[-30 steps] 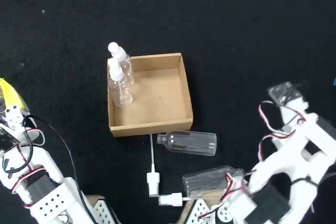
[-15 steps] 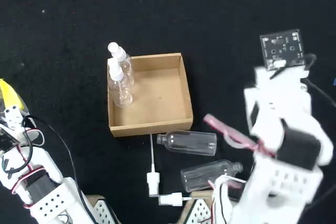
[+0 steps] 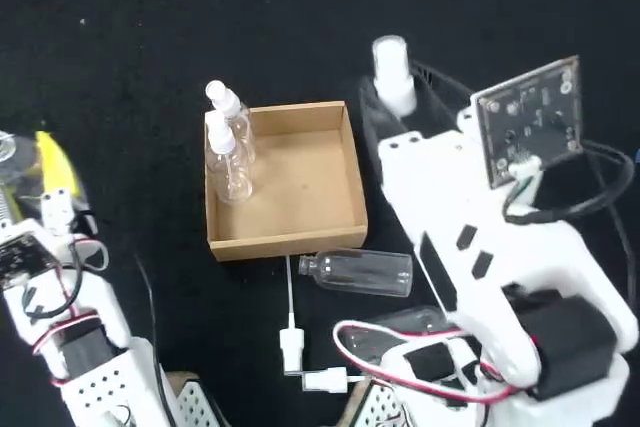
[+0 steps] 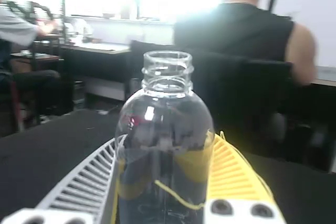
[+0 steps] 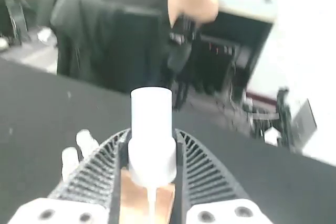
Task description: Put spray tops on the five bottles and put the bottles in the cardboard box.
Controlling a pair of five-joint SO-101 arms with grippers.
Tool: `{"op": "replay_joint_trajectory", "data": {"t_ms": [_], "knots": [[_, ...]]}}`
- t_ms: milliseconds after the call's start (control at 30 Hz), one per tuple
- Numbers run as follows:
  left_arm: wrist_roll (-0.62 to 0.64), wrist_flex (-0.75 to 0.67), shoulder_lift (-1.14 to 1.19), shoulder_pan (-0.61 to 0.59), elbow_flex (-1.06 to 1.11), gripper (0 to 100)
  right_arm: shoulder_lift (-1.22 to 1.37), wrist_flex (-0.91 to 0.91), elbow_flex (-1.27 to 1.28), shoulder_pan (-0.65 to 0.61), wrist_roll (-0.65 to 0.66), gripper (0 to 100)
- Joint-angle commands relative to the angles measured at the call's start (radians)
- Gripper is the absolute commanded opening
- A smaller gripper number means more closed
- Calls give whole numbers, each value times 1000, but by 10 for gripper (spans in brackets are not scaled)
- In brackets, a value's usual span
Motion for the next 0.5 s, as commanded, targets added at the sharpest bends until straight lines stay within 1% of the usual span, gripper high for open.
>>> {"op": "replay_joint_trajectory", "data": {"t_ms": [0, 133, 200, 467], "knots": [[8, -20, -18, 102, 15, 30, 22, -164, -50, -26, -11, 11], [8, -20, -18, 163, 15, 30, 24, -253, -41, -68, -11, 11], [8, -20, -18, 202, 15, 30, 24, -245, -28, -86, -11, 11], [8, -21, -18, 412, 15, 30, 19, -273, 10, -91, -11, 11]]}}
